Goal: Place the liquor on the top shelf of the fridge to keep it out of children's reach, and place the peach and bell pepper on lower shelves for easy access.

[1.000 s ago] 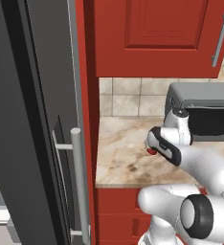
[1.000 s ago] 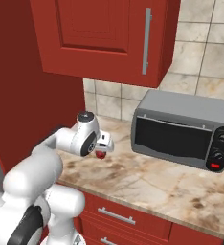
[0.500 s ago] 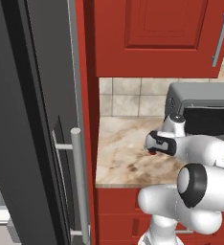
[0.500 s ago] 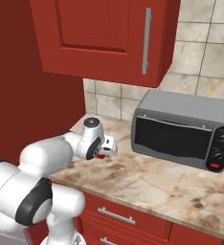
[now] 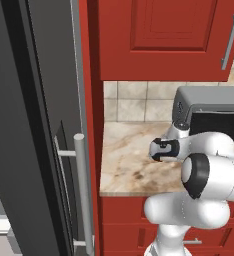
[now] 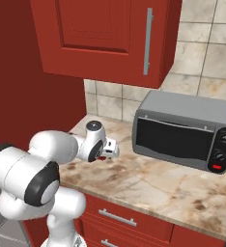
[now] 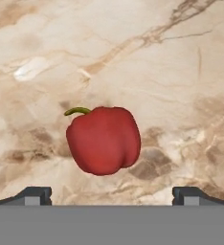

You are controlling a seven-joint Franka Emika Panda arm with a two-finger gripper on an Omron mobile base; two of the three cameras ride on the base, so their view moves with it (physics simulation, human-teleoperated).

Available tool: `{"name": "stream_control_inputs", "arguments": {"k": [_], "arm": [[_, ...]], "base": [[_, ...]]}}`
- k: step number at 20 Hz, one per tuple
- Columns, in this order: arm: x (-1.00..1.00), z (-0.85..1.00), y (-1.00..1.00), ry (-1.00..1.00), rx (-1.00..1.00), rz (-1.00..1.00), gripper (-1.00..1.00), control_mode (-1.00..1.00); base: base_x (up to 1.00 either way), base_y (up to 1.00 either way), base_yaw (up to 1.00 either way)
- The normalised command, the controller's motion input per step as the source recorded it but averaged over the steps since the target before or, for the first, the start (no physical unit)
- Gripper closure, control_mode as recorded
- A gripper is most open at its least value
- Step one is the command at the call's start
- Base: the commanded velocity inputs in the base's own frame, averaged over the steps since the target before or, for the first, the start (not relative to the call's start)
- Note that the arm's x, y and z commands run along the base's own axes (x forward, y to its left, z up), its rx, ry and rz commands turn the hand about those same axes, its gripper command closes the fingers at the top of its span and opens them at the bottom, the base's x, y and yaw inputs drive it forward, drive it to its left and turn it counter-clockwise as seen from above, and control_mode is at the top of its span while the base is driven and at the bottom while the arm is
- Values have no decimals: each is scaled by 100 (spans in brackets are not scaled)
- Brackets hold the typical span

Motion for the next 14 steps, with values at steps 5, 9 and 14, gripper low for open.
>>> {"name": "stream_control_inputs", "arguments": {"k": [5, 9, 14], "arm": [[19, -13, 0, 0, 0, 0, -100, -100], [20, -12, 0, 0, 0, 0, -100, -100], [21, -12, 0, 0, 0, 0, -100, -100]], "base": [[0, 0, 0], [0, 0, 0], [0, 0, 0]]}}
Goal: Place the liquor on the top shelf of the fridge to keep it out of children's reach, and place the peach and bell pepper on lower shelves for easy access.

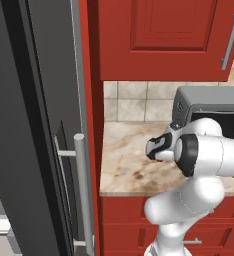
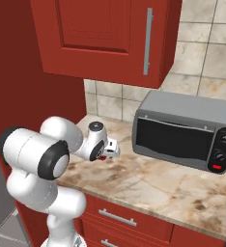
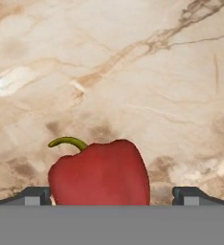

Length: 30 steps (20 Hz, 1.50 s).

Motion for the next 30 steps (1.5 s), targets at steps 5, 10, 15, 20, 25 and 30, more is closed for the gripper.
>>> {"name": "stream_control_inputs", "arguments": {"k": [5, 10, 15, 20, 25, 30], "arm": [[11, -17, 0, 0, 0, 0, 100, -100], [0, -24, 0, 1, 0, 0, 100, -100], [0, -13, 0, 2, 0, 1, 100, -100], [-57, 19, 0, -3, 0, 1, 100, -100], [-98, 89, 0, -16, 0, 13, 100, -100], [-91, 100, 0, -25, 0, 11, 100, -100]], "base": [[0, 0, 0], [0, 0, 0], [0, 0, 0], [0, 0, 0], [0, 0, 0], [0, 0, 0]]}}
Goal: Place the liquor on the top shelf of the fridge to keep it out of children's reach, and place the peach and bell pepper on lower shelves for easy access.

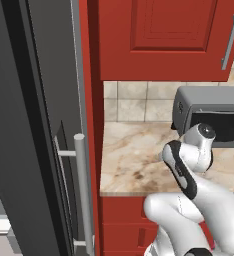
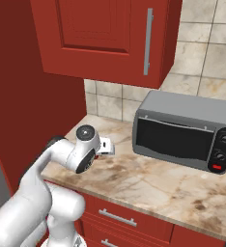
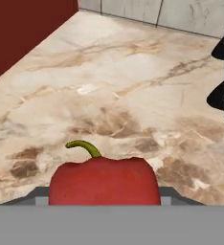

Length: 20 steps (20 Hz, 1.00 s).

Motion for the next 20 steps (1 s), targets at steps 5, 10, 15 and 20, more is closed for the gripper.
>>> {"name": "stream_control_inputs", "arguments": {"k": [5, 10, 15, 20], "arm": [[-72, 100, 0, -23, 0, 4, 100, -100], [-69, 92, 0, -7, -2, 1, 100, -100], [-62, 75, 0, 0, -1, 2, 100, -100], [-61, 45, 15, 0, -10, 7, 100, -100]], "base": [[0, 0, 0], [0, 0, 0], [0, 0, 0], [0, 0, 0]]}}
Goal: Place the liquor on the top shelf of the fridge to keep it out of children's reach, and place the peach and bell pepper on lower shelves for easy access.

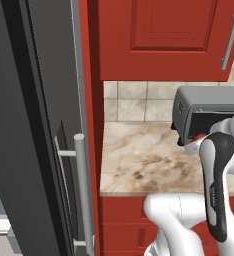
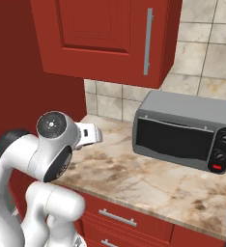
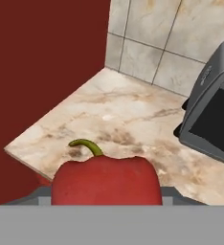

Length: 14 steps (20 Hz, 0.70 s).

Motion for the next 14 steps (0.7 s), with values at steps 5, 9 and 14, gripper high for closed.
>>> {"name": "stream_control_inputs", "arguments": {"k": [5, 9, 14], "arm": [[-15, 7, 5, 0, -3, 2, 100, 100], [0, 0, 0, 0, 0, 0, 100, 100], [0, 0, 0, 0, 0, 0, 100, 100]], "base": [[-69, 10, 21], [-81, 1, 40], [-85, -3, 48]]}}
